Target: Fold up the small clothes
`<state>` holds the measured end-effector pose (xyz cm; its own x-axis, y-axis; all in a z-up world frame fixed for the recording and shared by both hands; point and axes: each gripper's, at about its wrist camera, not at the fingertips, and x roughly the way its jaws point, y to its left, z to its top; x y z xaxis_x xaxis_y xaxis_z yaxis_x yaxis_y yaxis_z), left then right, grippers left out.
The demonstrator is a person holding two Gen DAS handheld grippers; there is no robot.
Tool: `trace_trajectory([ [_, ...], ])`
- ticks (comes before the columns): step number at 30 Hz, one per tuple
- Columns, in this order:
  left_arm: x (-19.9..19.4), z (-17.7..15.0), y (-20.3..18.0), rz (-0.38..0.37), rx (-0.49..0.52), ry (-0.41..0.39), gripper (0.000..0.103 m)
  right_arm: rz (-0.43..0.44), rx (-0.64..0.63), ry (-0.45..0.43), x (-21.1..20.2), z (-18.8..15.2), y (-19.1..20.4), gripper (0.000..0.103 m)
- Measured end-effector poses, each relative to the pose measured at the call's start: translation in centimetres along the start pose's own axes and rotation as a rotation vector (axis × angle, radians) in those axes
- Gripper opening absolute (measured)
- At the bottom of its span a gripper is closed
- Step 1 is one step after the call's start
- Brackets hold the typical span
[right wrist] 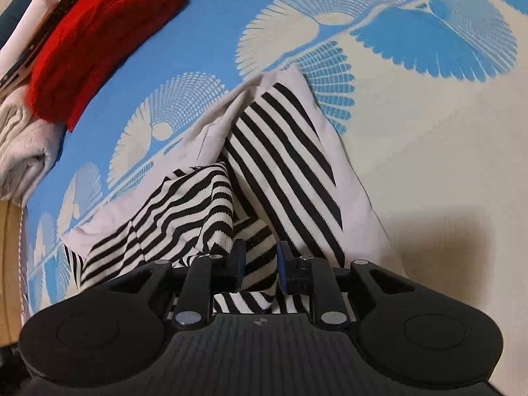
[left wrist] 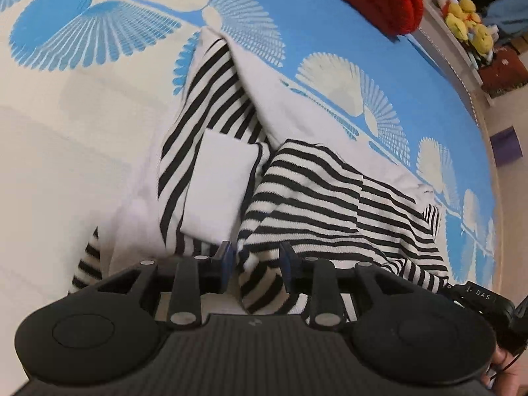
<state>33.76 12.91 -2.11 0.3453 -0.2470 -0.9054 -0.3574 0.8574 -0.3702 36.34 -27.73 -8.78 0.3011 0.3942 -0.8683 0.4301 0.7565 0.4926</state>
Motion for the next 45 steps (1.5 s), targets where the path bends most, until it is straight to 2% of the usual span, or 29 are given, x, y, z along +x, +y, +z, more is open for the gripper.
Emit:
trace_trajectory([
  [1, -0.1, 0.0, 0.0, -0.002, -0.007, 0.000, 0.034, 0.003, 0.015, -0.021, -0.6, 0.1, 0.1, 0.021],
  [3, -0.2, -0.1, 0.0, -0.014, -0.015, 0.007, 0.034, -0.008, 0.042, -0.137, -2.6, 0.1, 0.4, 0.021],
  [5, 0.0, -0.2, -0.2, -0.033, -0.018, 0.022, 0.034, 0.004, 0.009, -0.218, -3.9, 0.2, 1.2, 0.025],
  [6, 0.2, -0.4, -0.3, -0.040, -0.022, 0.032, 0.034, 0.027, -0.007, -0.209, -3.7, 0.2, 1.6, 0.027],
  [7, 0.4, -0.4, -0.3, -0.043, -0.028, 0.042, 0.034, 0.061, -0.018, -0.171, -3.2, 0.2, 1.8, 0.035],
  [8, 0.7, -0.6, -0.3, -0.044, -0.036, 0.051, 0.034, 0.103, -0.034, -0.093, -2.1, 0.1, 2.2, 0.044],
  [9, 0.9, -0.6, -0.3, -0.044, -0.043, 0.059, 0.034, 0.120, -0.047, -0.031, -1.0, -0.1, 2.5, 0.046],
  [12, 2.0, -0.9, -0.4, -0.023, -0.059, 0.073, 0.034, 0.071, -0.019, 0.067, 1.6, -0.9, 2.8, 0.048],
  [14, 2.5, -1.0, -0.6, -0.006, -0.054, 0.074, 0.034, 0.057, 0.029, 0.092, 2.6, -0.9, 2.6, 0.051],
  [18, 3.1, -1.2, -1.3, 0.018, -0.024, 0.070, 0.034, 0.009, 0.107, 0.084, 3.6, -0.4, 2.0, 0.052],
  [19, 3.1, -1.3, -1.6, 0.024, -0.011, 0.065, 0.033, -0.009, 0.122, 0.072, 3.6, -0.3, 1.9, 0.052],
  [21, 3.0, -1.4, -1.9, 0.038, 0.023, 0.043, 0.017, -0.048, 0.158, 0.020, 2.8, -0.4, 1.6, 0.052],
  [23, 2.4, -1.4, -2.4, 0.055, 0.068, -0.003, 0.005, -0.093, 0.140, -0.066, 1.4, -0.1, 2.1, 0.052],
  [27, 0.4, -1.3, -3.1, 0.030, 0.136, -0.100, 0.005, -0.153, 0.057, -0.247, -1.1, 0.6, 2.7, 0.051],
  [28, 0.4, -1.3, -3.3, 0.025, 0.154, -0.097, 0.005, -0.184, 0.051, -0.278, -1.6, 0.8, 2.5, 0.051],
  [31, 1.4, -1.5, -3.2, 0.001, 0.189, -0.016, 0.008, -0.230, 0.098, -0.305, -2.8, 0.7, 1.3, 0.051],
  [34, 1.8, -1.4, -3.0, 0.007, 0.167, -0.002, 0.008, -0.174, 0.163, -0.254, -3.2, -0.9, 1.2, 0.051],
  [39, 1.6, -1.5, -3.1, 0.011, 0.177, -0.008, 0.009, -0.018, 0.152, -0.062, -1.1, -3.3, 3.1, 0.052],
  [43, 1.8, -1.8, -3.7, 0.016, 0.186, -0.006, 0.009, -0.024, 0.232, 0.005, 1.5, -2.7, 2.2, 0.054],
  [45, 1.8, -1.8, -3.8, 0.017, 0.186, -0.008, 0.013, -0.027, 0.284, 0.021, 2.3, -2.2, 1.3, 0.054],
])
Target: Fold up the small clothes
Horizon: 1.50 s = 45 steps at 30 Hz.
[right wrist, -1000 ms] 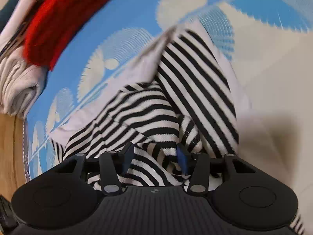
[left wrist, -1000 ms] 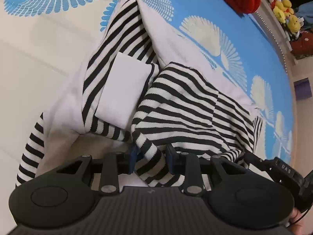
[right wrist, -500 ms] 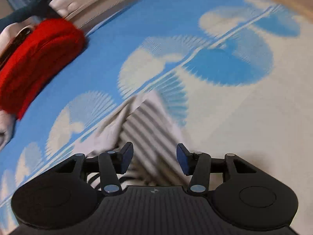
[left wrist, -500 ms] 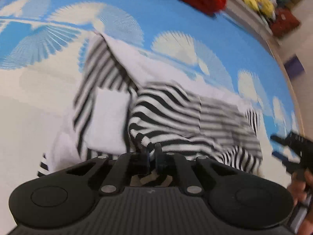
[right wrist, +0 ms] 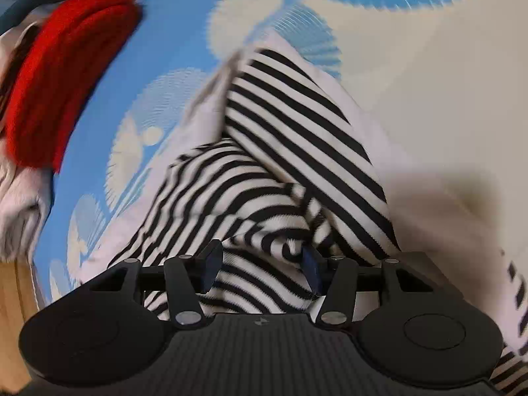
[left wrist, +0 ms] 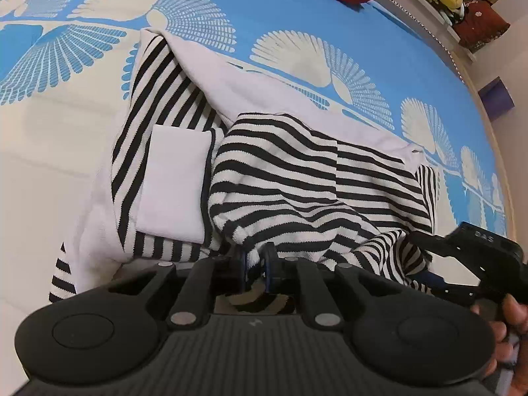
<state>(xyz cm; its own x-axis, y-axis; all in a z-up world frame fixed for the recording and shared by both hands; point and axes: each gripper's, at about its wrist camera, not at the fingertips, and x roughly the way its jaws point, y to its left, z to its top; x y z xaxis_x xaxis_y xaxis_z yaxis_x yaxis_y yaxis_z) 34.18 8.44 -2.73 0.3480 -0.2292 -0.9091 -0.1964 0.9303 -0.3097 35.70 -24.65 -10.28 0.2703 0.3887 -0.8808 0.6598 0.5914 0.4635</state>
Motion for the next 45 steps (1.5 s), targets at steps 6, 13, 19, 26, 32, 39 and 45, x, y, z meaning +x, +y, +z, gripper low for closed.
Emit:
trace_trajectory([
  [6, 0.2, -0.2, 0.3, 0.009, 0.007, 0.006, 0.013, -0.038, 0.031, -0.030, -0.1, 0.8, -1.1, 0.053],
  [13, -0.6, 0.1, 0.0, 0.000, 0.050, -0.038, 0.005, -0.037, -0.105, -0.063, -1.0, 1.0, 0.3, 0.002],
  [19, -5.9, 1.1, 1.1, -0.184, -0.006, -0.339, 0.004, 0.363, -0.232, -0.279, -7.5, 2.0, 2.1, 0.002],
  [26, 0.6, 0.3, 3.8, -0.003, -0.078, 0.035, 0.006, 0.013, -0.116, 0.052, -1.3, 2.9, -3.5, 0.003],
  [32, -0.4, 1.3, 3.4, -0.038, -0.070, -0.006, 0.042, 0.030, -0.170, 0.005, -2.7, 3.0, -2.6, 0.015],
  [39, -4.0, 1.6, 1.5, 0.015, 0.037, -0.225, 0.042, -0.035, -0.337, -0.167, -4.4, 1.8, 0.4, 0.034],
  [45, -3.4, 0.9, -1.3, -0.139, 0.152, -0.169, 0.041, -0.054, -0.584, -0.256, -6.0, 0.2, 2.8, 0.041],
])
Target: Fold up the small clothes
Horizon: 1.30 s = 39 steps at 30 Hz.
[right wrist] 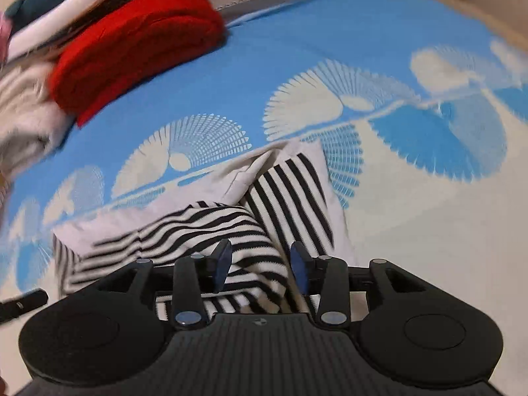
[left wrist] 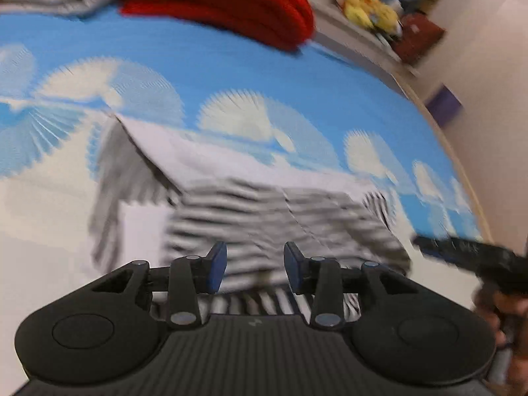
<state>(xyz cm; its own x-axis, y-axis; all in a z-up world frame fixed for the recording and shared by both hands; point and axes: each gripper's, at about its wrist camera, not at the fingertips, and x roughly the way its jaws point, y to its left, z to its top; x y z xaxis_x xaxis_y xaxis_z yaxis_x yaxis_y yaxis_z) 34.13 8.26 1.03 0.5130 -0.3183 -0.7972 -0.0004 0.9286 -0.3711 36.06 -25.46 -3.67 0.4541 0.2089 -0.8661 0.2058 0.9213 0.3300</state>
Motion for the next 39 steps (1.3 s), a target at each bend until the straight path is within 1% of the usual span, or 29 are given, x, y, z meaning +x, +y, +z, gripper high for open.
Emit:
trace_trajectory([
  [1, 0.7, -0.2, -0.1, 0.003, 0.006, 0.044, 0.041, 0.035, 0.001, -0.013, -0.1, 0.0, -0.1, 0.043],
  [2, 1.4, -0.4, -0.1, 0.028, 0.017, 0.093, 0.041, 0.093, 0.002, -0.004, 0.0, 0.0, 0.1, 0.043],
  [3, 2.1, -0.6, -0.1, 0.061, 0.028, 0.128, 0.041, 0.160, 0.000, 0.030, 0.5, 0.0, 0.5, 0.043],
  [4, 2.5, -0.8, 0.1, 0.090, 0.035, 0.151, 0.041, 0.230, -0.002, 0.087, 1.2, -0.3, 0.6, 0.043],
  [5, 2.9, -0.9, 0.4, 0.112, 0.031, 0.165, 0.040, 0.279, -0.003, 0.156, 2.2, -0.8, 0.8, 0.042],
  [6, 3.2, -1.0, 0.8, 0.124, 0.017, 0.179, 0.040, 0.284, -0.004, 0.233, 3.5, -1.5, 1.0, 0.042],
  [7, 3.5, -1.1, 1.3, 0.131, 0.003, 0.200, 0.039, 0.237, -0.008, 0.303, 4.7, -2.2, 1.1, 0.042],
  [8, 3.7, -1.2, 1.9, 0.145, -0.007, 0.224, 0.038, 0.179, -0.015, 0.349, 5.8, -2.9, 0.9, 0.042],
  [9, 4.0, -1.4, 2.5, 0.163, -0.009, 0.244, 0.038, 0.136, -0.016, 0.374, 6.6, -3.4, 0.6, 0.041],
  [10, 4.2, -1.6, 2.7, 0.177, -0.008, 0.255, 0.038, 0.116, -0.010, 0.387, 7.0, -3.6, 0.4, 0.041],
  [11, 4.1, -1.7, 3.0, 0.176, -0.011, 0.259, 0.038, 0.120, -0.002, 0.389, 7.1, -3.5, 0.1, 0.041],
  [13, 3.2, -1.6, 3.3, 0.141, -0.030, 0.230, 0.038, 0.132, 0.009, 0.347, 6.2, -2.8, 0.0, 0.041],
  [15, 1.8, -0.8, 3.3, 0.083, -0.067, 0.161, 0.038, 0.182, 0.012, 0.264, 4.7, -1.8, -0.1, 0.042],
  [16, 1.3, -0.5, 3.4, 0.062, -0.082, 0.132, 0.038, 0.213, 0.007, 0.235, 4.1, -1.4, -0.1, 0.042],
  [17, 1.1, -0.4, 3.5, 0.055, -0.092, 0.110, 0.038, 0.225, 0.000, 0.220, 3.9, -1.4, -0.1, 0.043],
  [18, 1.6, -0.3, 3.5, 0.075, -0.093, 0.114, 0.038, 0.213, -0.010, 0.222, 4.0, -1.6, 0.0, 0.043],
  [19, 2.3, -0.5, 3.7, 0.123, -0.084, 0.146, 0.038, 0.178, -0.023, 0.245, 4.5, -2.0, -0.1, 0.045],
  [20, 3.3, -0.9, 3.9, 0.184, -0.077, 0.189, 0.038, 0.134, -0.036, 0.284, 5.5, -2.6, -0.3, 0.045],
  [21, 4.1, -1.4, 4.2, 0.225, -0.076, 0.225, 0.036, 0.102, -0.040, 0.323, 6.4, -3.1, -0.3, 0.045],
  [22, 4.3, -1.6, 4.3, 0.224, -0.078, 0.237, 0.036, 0.096, -0.034, 0.347, 6.8, -3.5, -0.4, 0.044],
  [23, 4.0, -1.6, 4.1, 0.218, -0.075, 0.233, 0.036, 0.105, -0.019, 0.353, 6.7, -3.6, -0.6, 0.044],
  [25, 2.4, -1.3, 3.6, 0.195, -0.065, 0.186, 0.036, 0.122, -0.008, 0.308, 5.1, -3.0, -0.4, 0.044],
  [27, 0.0, -1.3, 3.4, 0.161, -0.060, 0.114, 0.037, 0.151, -0.016, 0.196, 1.5, -1.9, -0.1, 0.044],
  [29, -2.9, -2.0, 3.2, 0.164, -0.046, 0.039, 0.038, 0.153, -0.026, 0.068, -2.6, -1.7, -0.4, 0.045],
  [30, -4.3, -2.6, 3.3, 0.176, -0.040, 0.008, 0.039, 0.142, -0.024, 0.026, -4.4, -1.9, -0.8, 0.045],
  [32, -7.0, -4.1, 3.5, 0.229, -0.027, -0.034, 0.039, 0.123, 0.007, -0.025, -7.5, -2.6, -2.0, 0.045],
  [33, -8.6, -5.1, 3.4, 0.251, -0.008, -0.051, 0.039, 0.123, 0.024, -0.037, -8.9, -3.2, -2.7, 0.045],
  [36, -13.3, -8.6, 3.4, 0.245, 0.030, -0.092, 0.039, 0.118, 0.032, -0.078, -13.4, -5.8, -5.3, 0.045],
  [39, -16.5, -13.0, 4.0, 0.238, 0.019, -0.088, 0.039, 0.079, 0.034, -0.116, -16.8, -9.5, -7.7, 0.045],
])
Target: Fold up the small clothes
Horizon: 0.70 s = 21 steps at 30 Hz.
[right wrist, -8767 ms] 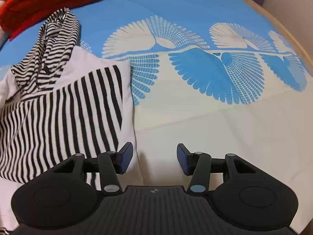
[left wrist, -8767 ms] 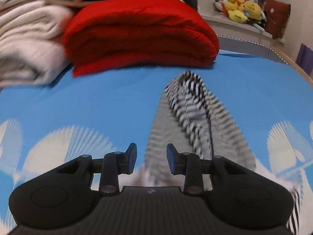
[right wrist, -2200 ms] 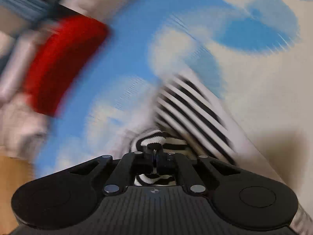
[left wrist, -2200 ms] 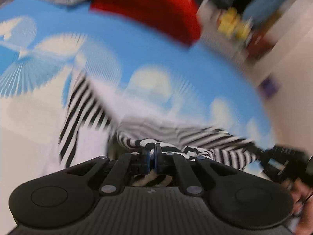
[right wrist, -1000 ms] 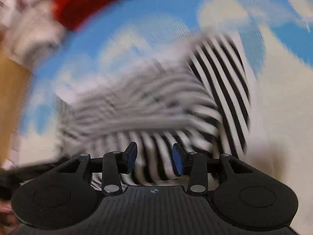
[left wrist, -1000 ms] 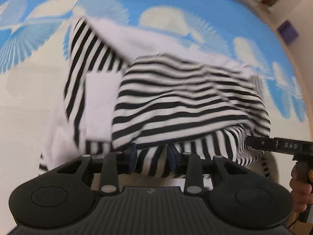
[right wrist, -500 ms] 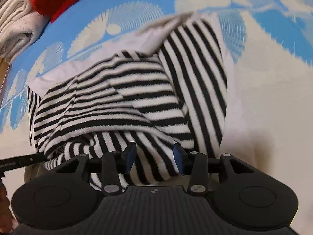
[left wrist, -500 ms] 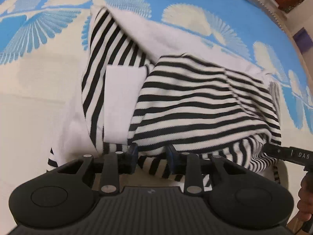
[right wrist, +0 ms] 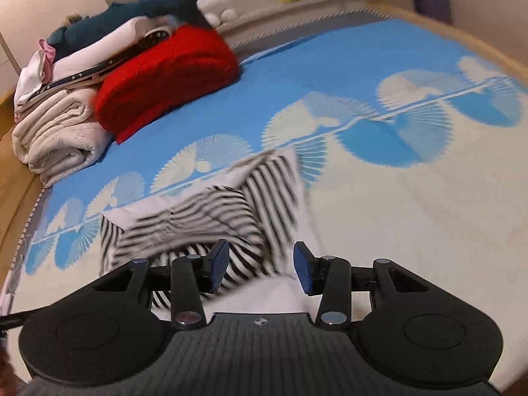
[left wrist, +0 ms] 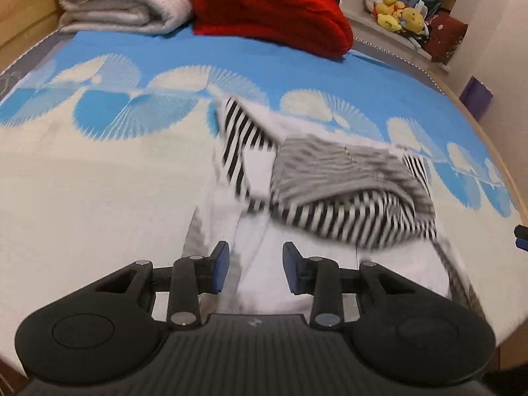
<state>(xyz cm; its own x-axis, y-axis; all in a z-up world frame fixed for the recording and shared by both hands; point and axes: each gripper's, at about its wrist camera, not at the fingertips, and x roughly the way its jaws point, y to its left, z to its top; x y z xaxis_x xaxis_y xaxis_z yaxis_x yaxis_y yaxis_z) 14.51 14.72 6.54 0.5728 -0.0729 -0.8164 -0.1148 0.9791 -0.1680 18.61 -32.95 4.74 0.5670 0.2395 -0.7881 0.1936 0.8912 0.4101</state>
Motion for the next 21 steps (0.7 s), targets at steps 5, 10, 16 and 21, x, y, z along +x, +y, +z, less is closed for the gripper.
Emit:
trace_trajectory([
  [5, -0.4, -5.9, 2.3, 0.030, -0.048, 0.060, 0.039, -0.036, 0.071, 0.025, -2.4, -6.4, -4.3, 0.043],
  [10, 0.0, -8.4, 4.5, -0.013, -0.229, 0.109, 0.040, -0.066, 0.135, 0.136, -1.0, -9.5, -6.6, 0.042],
  [16, 0.9, -8.7, 5.7, 0.042, -0.375, 0.125, 0.070, -0.077, 0.124, 0.196, 0.3, -10.7, -6.7, 0.052],
  [21, 3.3, -9.2, 5.7, 0.048, -0.398, 0.218, 0.070, -0.084, 0.150, 0.275, 2.2, -11.9, -6.9, 0.056],
])
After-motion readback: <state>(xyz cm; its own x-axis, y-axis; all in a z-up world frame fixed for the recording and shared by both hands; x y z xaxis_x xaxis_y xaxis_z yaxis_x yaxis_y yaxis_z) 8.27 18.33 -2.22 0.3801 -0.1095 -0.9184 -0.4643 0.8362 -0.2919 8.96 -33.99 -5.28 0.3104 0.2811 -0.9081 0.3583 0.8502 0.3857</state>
